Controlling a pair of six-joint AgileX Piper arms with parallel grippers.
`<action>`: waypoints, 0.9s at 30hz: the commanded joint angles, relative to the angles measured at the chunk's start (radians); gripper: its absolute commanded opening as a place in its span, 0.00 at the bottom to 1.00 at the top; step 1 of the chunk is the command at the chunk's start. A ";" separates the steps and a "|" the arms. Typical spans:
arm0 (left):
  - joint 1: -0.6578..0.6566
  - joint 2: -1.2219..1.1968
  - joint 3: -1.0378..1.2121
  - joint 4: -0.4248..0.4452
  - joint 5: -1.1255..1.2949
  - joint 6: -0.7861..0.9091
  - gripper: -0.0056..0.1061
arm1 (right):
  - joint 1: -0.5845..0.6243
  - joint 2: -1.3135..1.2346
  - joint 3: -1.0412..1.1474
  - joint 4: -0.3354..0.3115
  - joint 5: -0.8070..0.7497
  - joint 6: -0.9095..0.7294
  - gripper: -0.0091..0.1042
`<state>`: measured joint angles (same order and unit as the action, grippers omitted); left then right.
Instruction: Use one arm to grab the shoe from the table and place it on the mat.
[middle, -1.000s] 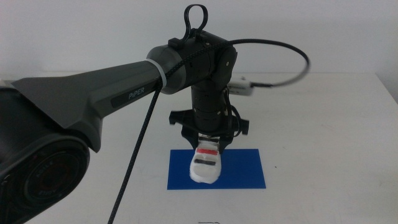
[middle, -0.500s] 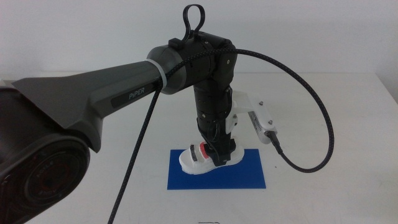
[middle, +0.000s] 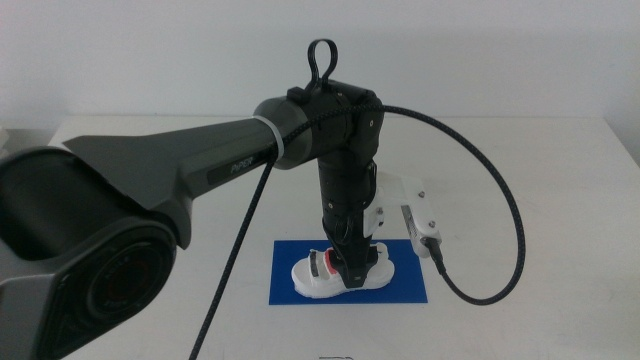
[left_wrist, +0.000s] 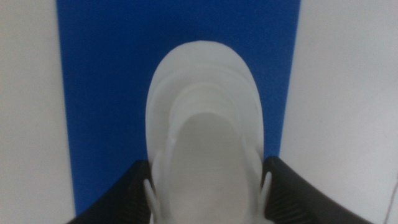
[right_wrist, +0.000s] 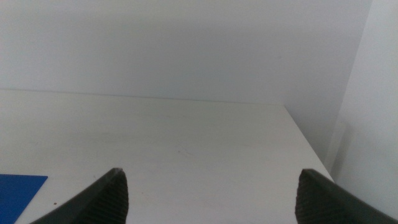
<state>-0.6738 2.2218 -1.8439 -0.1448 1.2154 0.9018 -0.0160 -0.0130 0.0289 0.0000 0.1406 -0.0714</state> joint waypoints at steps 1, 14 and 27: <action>-0.004 -0.059 -0.028 -0.028 -0.007 0.013 0.04 | 0.002 -0.019 -0.019 -0.009 -0.076 -0.005 0.91; -0.004 -0.054 -0.028 -0.033 -0.031 0.153 0.04 | 0.002 -0.019 -0.019 -0.009 -0.076 -0.005 0.91; -0.002 -0.054 -0.028 -0.050 -0.037 0.181 0.35 | 0.002 -0.019 -0.019 -0.009 -0.076 -0.005 0.91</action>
<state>-0.6738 2.2284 -1.8439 -0.1667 1.1802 1.0789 -0.0160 -0.0130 0.0289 0.0000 0.1406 -0.0714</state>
